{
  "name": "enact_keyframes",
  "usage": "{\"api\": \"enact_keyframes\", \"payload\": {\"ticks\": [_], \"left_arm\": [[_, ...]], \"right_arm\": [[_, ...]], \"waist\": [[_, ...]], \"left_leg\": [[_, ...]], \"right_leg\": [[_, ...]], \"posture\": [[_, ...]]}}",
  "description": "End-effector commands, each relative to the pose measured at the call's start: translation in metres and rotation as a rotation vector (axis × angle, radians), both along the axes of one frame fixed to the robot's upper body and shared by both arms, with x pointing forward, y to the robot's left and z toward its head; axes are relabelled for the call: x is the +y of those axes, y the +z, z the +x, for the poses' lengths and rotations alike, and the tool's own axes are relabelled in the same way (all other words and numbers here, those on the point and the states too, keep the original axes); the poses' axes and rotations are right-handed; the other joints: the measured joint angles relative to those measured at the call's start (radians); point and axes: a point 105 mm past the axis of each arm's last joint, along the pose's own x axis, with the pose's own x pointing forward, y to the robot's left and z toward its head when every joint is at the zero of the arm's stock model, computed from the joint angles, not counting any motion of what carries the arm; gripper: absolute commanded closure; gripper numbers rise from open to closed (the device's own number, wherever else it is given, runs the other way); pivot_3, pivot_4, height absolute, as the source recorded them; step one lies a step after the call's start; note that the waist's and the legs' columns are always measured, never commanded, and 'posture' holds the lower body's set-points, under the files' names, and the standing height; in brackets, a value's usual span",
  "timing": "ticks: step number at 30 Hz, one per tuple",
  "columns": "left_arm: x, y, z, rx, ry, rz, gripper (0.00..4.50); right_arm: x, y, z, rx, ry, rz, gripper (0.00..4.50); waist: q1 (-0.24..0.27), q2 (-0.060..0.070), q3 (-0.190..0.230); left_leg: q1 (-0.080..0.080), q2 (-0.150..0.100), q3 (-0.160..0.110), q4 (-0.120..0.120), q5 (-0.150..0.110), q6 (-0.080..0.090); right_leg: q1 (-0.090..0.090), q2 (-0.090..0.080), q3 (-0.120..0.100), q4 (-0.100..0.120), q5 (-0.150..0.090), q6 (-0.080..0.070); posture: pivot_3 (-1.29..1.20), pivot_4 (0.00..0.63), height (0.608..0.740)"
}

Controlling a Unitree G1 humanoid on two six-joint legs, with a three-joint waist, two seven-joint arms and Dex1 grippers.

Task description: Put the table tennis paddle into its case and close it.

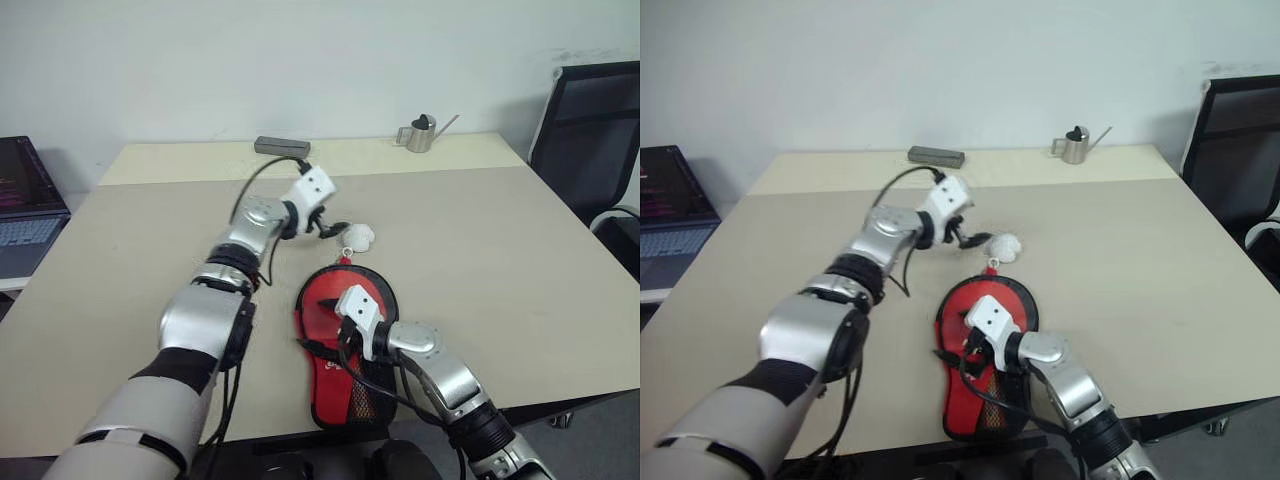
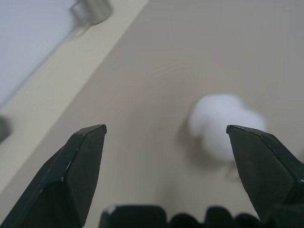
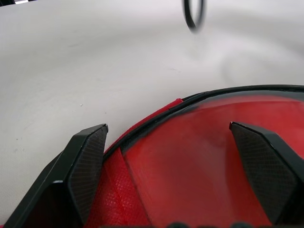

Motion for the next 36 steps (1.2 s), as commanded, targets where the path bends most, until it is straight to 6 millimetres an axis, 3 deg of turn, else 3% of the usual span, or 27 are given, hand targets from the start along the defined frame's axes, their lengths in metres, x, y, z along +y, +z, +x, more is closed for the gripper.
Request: {"api": "enact_keyframes", "payload": {"ticks": [1, 5, 8, 12, 17, 20, 23, 29, 36], "left_arm": [[0.026, 0.022, -0.002, -0.070, 0.016, -0.051, 0.08], [0.049, 0.027, -0.012, -0.063, -0.003, -0.141, 0.08], [0.066, 0.020, -0.033, -0.011, -0.066, -0.264, 0.08], [0.068, 0.009, -0.068, 0.099, -0.142, -0.371, 0.08], [0.057, -0.007, -0.110, 0.200, -0.192, -0.414, 0.08], [0.049, -0.008, -0.122, 0.220, -0.202, -0.428, 0.08], [0.034, -0.005, -0.138, 0.234, -0.257, -0.410, 0.08], [0.013, -0.010, -0.153, 0.237, -0.333, -0.326, 0.08], [-0.012, -0.024, -0.159, 0.268, -0.445, -0.276, 0.08]], "right_arm": [[-0.008, -0.043, -0.008, 0.148, -0.014, -0.084, 0.00], [-0.012, -0.039, -0.004, 0.139, -0.013, -0.075, 0.00], [-0.017, -0.023, -0.001, 0.143, -0.008, -0.013, 0.00], [-0.025, 0.005, 0.001, 0.145, 0.005, 0.079, 0.00], [-0.047, 0.047, -0.001, 0.123, 0.063, 0.153, 0.00], [-0.059, 0.063, -0.003, 0.126, 0.086, 0.170, 0.00], [-0.083, 0.086, -0.004, 0.108, 0.090, 0.168, 0.00], [-0.121, 0.102, -0.011, 0.105, 0.094, 0.080, 0.00], [-0.155, 0.119, 0.006, 0.046, 0.000, 0.020, 0.00]], "waist": [[0.001, 0.000, 0.000], [0.003, 0.000, 0.000], [0.005, 0.001, 0.000], [0.009, 0.003, 0.001], [0.032, 0.006, 0.005], [0.036, 0.008, 0.007], [0.034, 0.010, 0.008], [0.034, 0.010, 0.010], [0.033, 0.009, 0.012]], "left_leg": [[0.000, 0.001, 0.000, 0.000, 0.000, 0.000], [0.000, 0.002, 0.000, 0.002, 0.000, 0.000], [-0.001, 0.002, 0.000, 0.002, 0.000, 0.000], [-0.003, 0.001, 0.000, 0.002, 0.000, 0.000], [-0.007, -0.001, -0.002, 0.003, -0.001, 0.001], [-0.008, 0.000, -0.004, 0.003, -0.001, 0.001], [-0.008, 0.001, -0.004, 0.002, -0.001, 0.001], [-0.008, 0.000, -0.002, 0.002, -0.001, 0.001], [-0.008, 0.000, 0.000, 0.002, -0.002, 0.002]], "right_leg": [[0.000, 0.000, 0.000, 0.000, 0.000, 0.000], [0.000, 0.000, 0.001, 0.000, 0.001, -0.001], [0.000, 0.000, 0.001, 0.000, 0.002, -0.003], [-0.001, -0.001, 0.002, -0.001, 0.004, -0.007], [-0.002, -0.003, 0.003, -0.005, 0.003, -0.008], [-0.002, -0.004, 0.003, -0.005, 0.003, -0.009], [-0.002, -0.004, 0.002, -0.005, 0.002, -0.011], [-0.001, -0.004, 0.002, -0.006, 0.001, -0.012], [-0.001, -0.004, 0.001, -0.007, 0.001, -0.012]], "posture": [[0.00, 0.150, 0.740], [0.00, 0.150, 0.740], [0.00, 0.150, 0.740], [0.00, 0.150, 0.740], [0.00, 0.150, 0.740], [0.00, 0.150, 0.740], [0.00, 0.150, 0.740], [0.00, 0.150, 0.740], [0.00, 0.150, 0.740]]}}
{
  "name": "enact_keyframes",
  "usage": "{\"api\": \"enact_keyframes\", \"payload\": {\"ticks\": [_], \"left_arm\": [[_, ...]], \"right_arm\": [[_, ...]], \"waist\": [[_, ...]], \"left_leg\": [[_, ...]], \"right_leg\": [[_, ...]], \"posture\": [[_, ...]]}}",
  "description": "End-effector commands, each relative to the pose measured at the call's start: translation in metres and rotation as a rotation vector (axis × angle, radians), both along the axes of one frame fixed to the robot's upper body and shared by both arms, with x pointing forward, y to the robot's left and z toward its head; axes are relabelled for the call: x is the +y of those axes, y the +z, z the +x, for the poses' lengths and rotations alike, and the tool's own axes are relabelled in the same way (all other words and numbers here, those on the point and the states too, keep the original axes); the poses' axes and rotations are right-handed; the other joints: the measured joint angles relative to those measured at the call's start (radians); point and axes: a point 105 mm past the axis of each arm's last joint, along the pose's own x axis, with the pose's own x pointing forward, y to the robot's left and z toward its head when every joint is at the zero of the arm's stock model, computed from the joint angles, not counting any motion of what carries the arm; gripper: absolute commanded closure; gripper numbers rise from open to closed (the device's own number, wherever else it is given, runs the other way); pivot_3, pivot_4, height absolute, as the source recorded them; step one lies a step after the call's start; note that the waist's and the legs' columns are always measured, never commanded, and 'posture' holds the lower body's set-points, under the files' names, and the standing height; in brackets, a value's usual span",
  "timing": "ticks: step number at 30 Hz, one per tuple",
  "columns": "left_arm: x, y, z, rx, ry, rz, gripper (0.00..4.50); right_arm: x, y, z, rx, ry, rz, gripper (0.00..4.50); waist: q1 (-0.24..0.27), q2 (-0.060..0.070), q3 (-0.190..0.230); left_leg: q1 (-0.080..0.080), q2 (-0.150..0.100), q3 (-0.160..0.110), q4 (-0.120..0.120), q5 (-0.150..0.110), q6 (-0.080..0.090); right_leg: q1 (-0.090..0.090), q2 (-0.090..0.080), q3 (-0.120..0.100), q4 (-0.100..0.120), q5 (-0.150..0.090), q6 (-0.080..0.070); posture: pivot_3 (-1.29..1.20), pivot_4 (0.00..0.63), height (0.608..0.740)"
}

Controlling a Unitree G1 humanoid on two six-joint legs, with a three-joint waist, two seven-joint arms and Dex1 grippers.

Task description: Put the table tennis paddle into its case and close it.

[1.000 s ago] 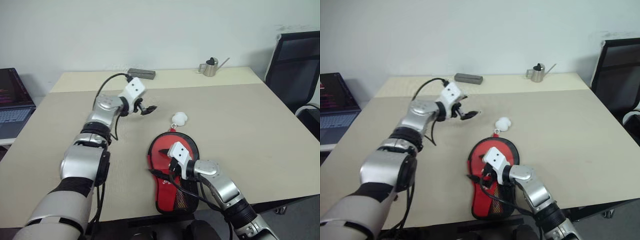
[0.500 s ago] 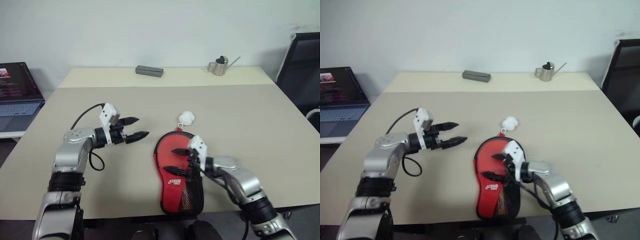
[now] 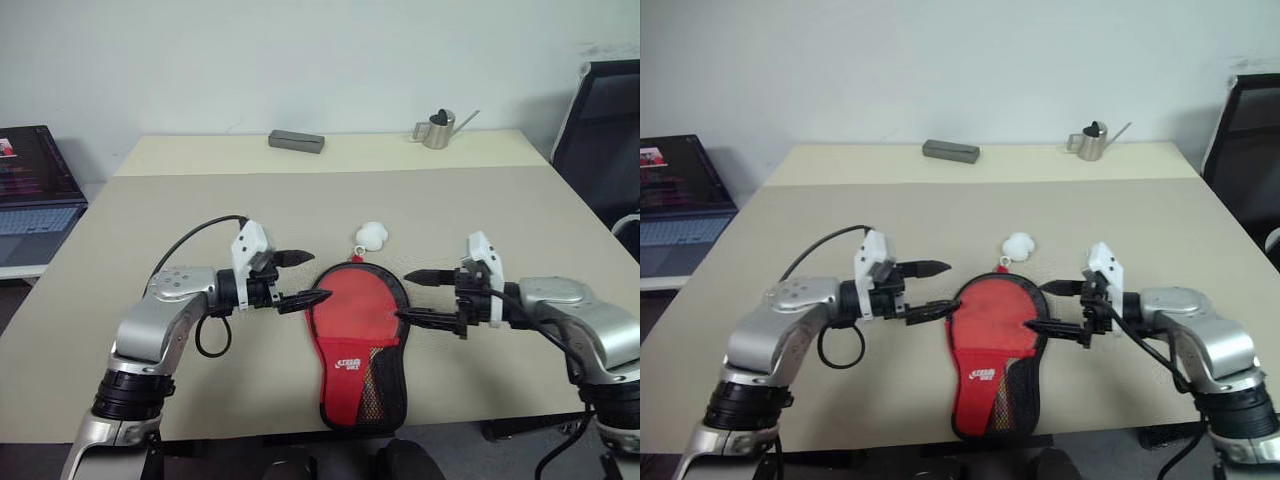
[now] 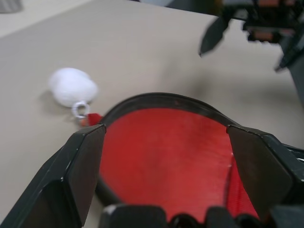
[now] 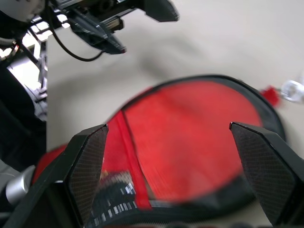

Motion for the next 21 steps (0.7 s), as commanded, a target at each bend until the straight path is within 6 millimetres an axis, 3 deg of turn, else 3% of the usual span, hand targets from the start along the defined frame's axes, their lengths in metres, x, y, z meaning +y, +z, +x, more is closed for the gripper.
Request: {"api": "enact_keyframes", "payload": {"ticks": [1, 6, 14, 17, 21], "left_arm": [[-0.017, 0.004, -0.004, -0.065, -0.096, 0.021, 0.08], [-0.031, -0.011, 0.003, -0.068, -0.143, 0.051, 0.08], [-0.046, -0.058, 0.012, -0.011, -0.121, 0.051, 0.08], [-0.055, -0.063, 0.015, -0.019, -0.105, 0.028, 0.08], [-0.062, -0.074, 0.014, -0.032, -0.105, 0.048, 0.08]], "right_arm": [[-0.009, 0.021, 0.012, -0.103, -0.042, 0.000, 0.00], [-0.005, 0.026, 0.030, -0.160, -0.098, 0.010, 0.00], [0.007, 0.026, 0.045, -0.208, -0.112, 0.007, 0.00], [0.013, 0.029, 0.048, -0.215, -0.105, 0.013, 0.00], [0.022, 0.033, 0.068, -0.254, -0.146, -0.002, 0.00]], "waist": [[0.000, 0.000, 0.001], [0.001, -0.001, 0.002], [0.001, 0.000, 0.002], [0.003, 0.000, 0.002], [0.003, 0.000, 0.002]], "left_leg": [[0.000, 0.000, 0.000, 0.000, 0.000, 0.000], [0.000, 0.000, 0.000, 0.000, 0.000, 0.000], [-0.004, -0.001, 0.000, 0.001, 0.000, 0.000], [-0.005, -0.001, -0.001, 0.002, 0.000, 0.000], [-0.005, -0.001, -0.001, 0.002, 0.000, 0.000]], "right_leg": [[0.000, 0.000, 0.000, 0.000, 0.000, 0.000], [0.000, 0.000, 0.000, 0.000, 0.000, 0.000], [-0.002, 0.000, 0.000, -0.001, 0.000, -0.001], [-0.003, -0.001, 0.000, -0.001, 0.000, -0.001], [-0.002, -0.001, 0.000, -0.001, 0.000, -0.001]], "posture": [[0.00, 0.150, 0.740], [0.00, 0.150, 0.740], [0.00, 0.150, 0.740], [0.00, 0.150, 0.740], [0.00, 0.150, 0.740]]}}
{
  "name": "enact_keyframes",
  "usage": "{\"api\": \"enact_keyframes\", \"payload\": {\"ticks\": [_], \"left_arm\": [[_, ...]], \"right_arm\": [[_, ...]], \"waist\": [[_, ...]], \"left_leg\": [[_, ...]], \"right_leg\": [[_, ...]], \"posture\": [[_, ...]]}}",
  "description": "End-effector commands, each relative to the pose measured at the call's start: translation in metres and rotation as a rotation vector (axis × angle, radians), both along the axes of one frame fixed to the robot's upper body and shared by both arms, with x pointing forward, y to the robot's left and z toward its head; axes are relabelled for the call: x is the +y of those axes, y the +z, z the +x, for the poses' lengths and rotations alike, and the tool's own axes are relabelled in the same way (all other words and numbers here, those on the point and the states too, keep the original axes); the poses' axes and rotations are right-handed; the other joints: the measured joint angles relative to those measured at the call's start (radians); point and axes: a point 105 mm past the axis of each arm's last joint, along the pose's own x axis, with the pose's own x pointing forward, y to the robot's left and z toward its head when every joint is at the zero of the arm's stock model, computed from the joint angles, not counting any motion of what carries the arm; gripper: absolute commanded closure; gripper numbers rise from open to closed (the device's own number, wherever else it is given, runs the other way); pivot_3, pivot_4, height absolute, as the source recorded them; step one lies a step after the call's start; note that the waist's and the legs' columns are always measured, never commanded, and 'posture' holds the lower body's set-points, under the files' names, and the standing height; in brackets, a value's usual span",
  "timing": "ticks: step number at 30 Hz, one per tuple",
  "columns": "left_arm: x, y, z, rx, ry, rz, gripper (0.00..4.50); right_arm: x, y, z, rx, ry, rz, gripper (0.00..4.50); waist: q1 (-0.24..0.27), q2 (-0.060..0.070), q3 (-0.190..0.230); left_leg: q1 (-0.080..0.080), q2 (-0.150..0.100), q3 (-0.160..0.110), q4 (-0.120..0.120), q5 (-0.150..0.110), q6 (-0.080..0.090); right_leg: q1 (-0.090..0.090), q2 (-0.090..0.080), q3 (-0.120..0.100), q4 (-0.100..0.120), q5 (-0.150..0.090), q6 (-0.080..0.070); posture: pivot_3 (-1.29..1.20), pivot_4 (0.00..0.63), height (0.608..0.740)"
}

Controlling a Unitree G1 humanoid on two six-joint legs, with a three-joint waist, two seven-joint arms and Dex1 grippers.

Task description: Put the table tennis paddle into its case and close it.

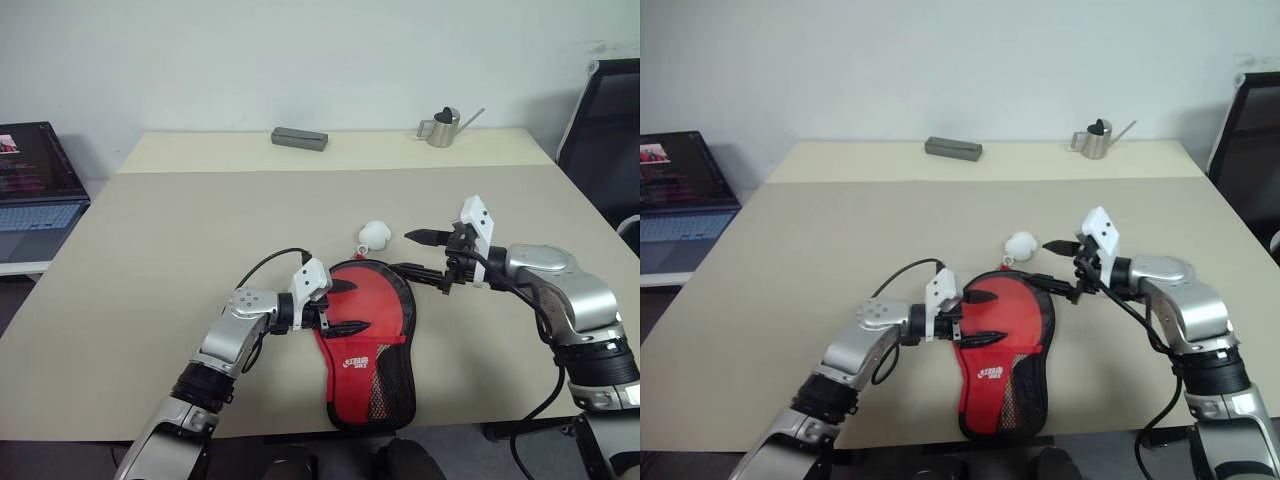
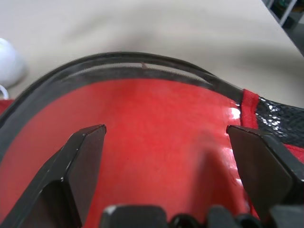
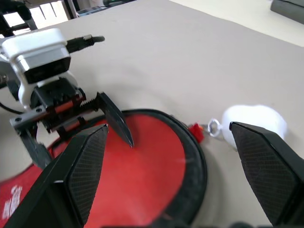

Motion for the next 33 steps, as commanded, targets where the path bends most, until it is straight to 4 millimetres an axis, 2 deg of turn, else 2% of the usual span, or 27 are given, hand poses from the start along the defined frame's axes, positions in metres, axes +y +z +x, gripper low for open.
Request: {"api": "enact_keyframes", "payload": {"ticks": [1, 7, 11, 15, 21, 33], "left_arm": [[-0.006, -0.011, -0.002, -0.018, -0.009, 0.027, 0.08], [-0.004, -0.018, -0.005, -0.018, -0.005, 0.045, 0.08], [-0.003, -0.017, -0.007, -0.022, -0.015, 0.050, 0.08], [-0.002, -0.018, -0.012, -0.019, -0.040, 0.069, 0.08], [-0.002, -0.018, -0.017, -0.016, -0.058, 0.079, 0.08], [0.000, -0.019, -0.021, -0.004, -0.058, 0.091, 0.08]], "right_arm": [[0.011, 0.016, 0.021, -0.086, -0.040, -0.003, 0.00], [0.034, 0.015, 0.056, -0.078, -0.113, 0.012, 0.00], [0.043, 0.000, 0.082, -0.052, -0.186, -0.018, 0.00], [0.048, -0.012, 0.099, -0.038, -0.243, -0.039, 0.00], [0.050, -0.028, 0.112, -0.052, -0.313, -0.109, 0.00], [0.051, -0.042, 0.117, -0.051, -0.392, -0.145, 0.00]], "waist": [[-0.001, 0.000, 0.000], [-0.005, 0.001, 0.000], [-0.007, 0.001, -0.001], [-0.009, 0.001, -0.001], [-0.011, 0.002, -0.001], [-0.018, 0.003, 0.000]], "left_leg": [[0.000, 0.000, 0.000, 0.000, 0.000, 0.000], [0.003, 0.000, 0.001, -0.001, 0.000, 0.000], [0.005, 0.000, 0.003, -0.001, 0.000, 0.000], [0.006, 0.000, 0.003, -0.001, 0.000, 0.000], [0.006, 0.000, 0.004, -0.002, 0.000, -0.001], [0.006, 0.000, 0.005, -0.002, 0.001, -0.001]], "right_leg": [[0.000, 0.000, 0.000, 0.000, 0.000, 0.000], [0.000, 0.001, 0.000, 0.002, 0.000, 0.000], [0.001, 0.001, 0.001, 0.003, 0.000, 0.000], [0.000, 0.001, 0.002, 0.004, 0.000, 0.000], [-0.001, 0.001, 0.003, 0.005, 0.000, -0.001], [-0.002, 0.001, 0.003, 0.006, -0.001, -0.002]], "posture": [[0.00, 0.150, 0.740], [0.00, 0.150, 0.740], [0.00, 0.150, 0.740], [0.00, 0.150, 0.740], [0.00, 0.150, 0.740], [0.00, 0.150, 0.740]]}}
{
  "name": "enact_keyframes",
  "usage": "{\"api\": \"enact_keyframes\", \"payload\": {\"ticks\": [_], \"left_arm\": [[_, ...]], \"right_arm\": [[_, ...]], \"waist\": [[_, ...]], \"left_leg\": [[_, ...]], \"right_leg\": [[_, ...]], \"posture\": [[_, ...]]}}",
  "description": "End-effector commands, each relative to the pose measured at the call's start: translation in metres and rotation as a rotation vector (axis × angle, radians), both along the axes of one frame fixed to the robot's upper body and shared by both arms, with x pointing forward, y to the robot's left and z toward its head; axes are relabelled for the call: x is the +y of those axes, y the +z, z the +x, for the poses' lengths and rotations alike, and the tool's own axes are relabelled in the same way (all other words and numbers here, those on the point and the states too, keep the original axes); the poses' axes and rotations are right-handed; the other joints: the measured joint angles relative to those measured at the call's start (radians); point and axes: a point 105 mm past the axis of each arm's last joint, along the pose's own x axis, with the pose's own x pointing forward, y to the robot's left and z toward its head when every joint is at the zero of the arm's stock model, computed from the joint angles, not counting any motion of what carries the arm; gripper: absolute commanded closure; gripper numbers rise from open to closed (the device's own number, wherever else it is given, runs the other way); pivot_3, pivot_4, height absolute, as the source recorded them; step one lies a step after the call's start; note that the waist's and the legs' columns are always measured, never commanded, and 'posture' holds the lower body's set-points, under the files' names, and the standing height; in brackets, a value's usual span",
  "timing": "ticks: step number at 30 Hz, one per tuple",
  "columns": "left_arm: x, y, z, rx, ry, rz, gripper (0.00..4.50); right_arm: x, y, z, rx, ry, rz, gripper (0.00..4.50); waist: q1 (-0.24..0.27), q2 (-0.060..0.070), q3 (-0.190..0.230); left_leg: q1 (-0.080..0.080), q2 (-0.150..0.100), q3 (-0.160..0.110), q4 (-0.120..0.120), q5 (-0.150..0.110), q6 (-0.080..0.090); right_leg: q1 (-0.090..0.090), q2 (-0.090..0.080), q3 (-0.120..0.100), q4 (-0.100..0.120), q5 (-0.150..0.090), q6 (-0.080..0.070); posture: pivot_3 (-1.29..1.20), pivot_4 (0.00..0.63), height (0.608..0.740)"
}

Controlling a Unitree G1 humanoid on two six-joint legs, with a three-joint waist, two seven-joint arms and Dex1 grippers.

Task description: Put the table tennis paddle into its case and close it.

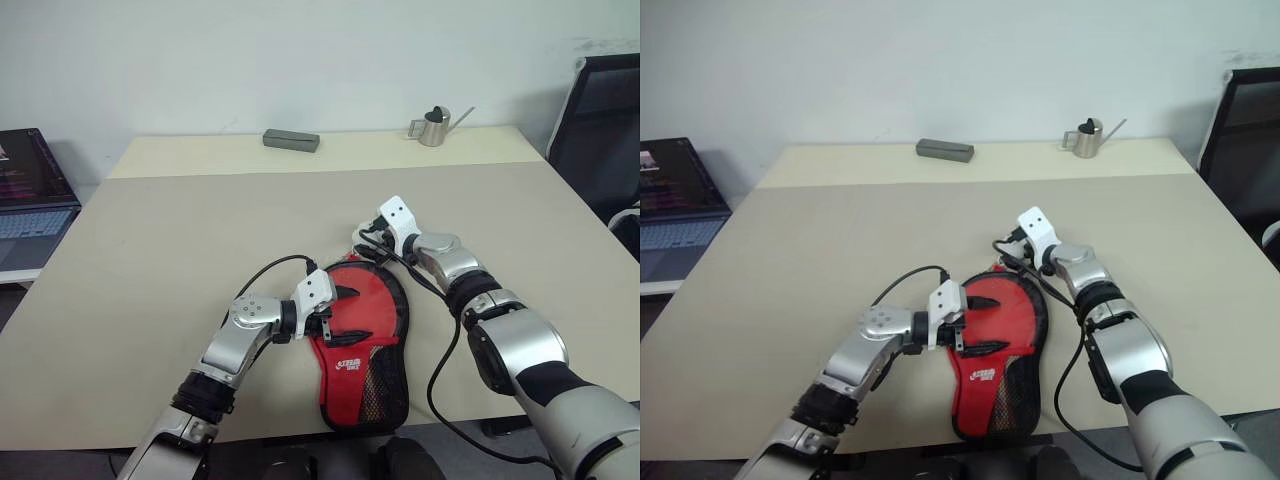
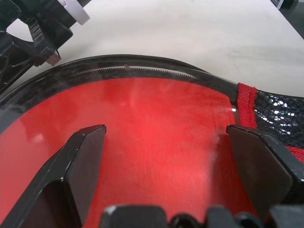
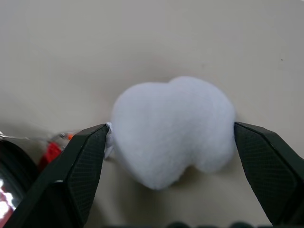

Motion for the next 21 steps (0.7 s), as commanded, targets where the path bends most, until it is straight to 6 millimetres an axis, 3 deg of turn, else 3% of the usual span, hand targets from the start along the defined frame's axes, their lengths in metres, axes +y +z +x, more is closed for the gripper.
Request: {"api": "enact_keyframes", "payload": {"ticks": [1, 14, 17, 21], "left_arm": [[0.000, -0.012, -0.009, 0.040, -0.025, 0.035, 0.02], [0.005, -0.017, -0.016, 0.066, -0.030, 0.060, 0.00], [0.007, -0.020, -0.016, 0.071, -0.027, 0.075, 0.00], [0.015, -0.026, -0.016, 0.096, -0.011, 0.094, 0.00]], "right_arm": [[0.007, 0.024, 0.007, -0.072, -0.008, 0.039, 0.19], [0.012, 0.023, 0.007, -0.060, -0.019, 0.072, 4.00], [0.013, 0.022, 0.006, -0.066, -0.011, 0.059, 4.43], [0.015, 0.022, 0.005, -0.081, 0.003, 0.051, 4.45]], "waist": [[-0.002, 0.000, 0.000], [-0.012, 0.001, 0.000], [-0.012, 0.001, 0.000], [-0.013, 0.001, 0.000]], "left_leg": [[0.000, 0.000, 0.000, 0.000, 0.000, 0.000], [0.000, 0.000, 0.000, 0.000, 0.000, 0.001], [0.000, 0.000, 0.000, 0.000, -0.001, 0.001], [0.001, 0.000, 0.000, 0.000, -0.001, 0.001]], "right_leg": [[0.000, 0.000, 0.000, 0.000, 0.000, 0.000], [0.000, 0.000, 0.000, 0.000, 0.000, 0.000], [0.000, 0.000, 0.000, 0.001, 0.000, 0.000], [0.000, 0.000, 0.000, 0.001, 0.000, 0.000]], "posture": [[0.00, 0.150, 0.740], [0.00, 0.150, 0.740], [0.00, 0.150, 0.740], [0.00, 0.150, 0.740]]}}
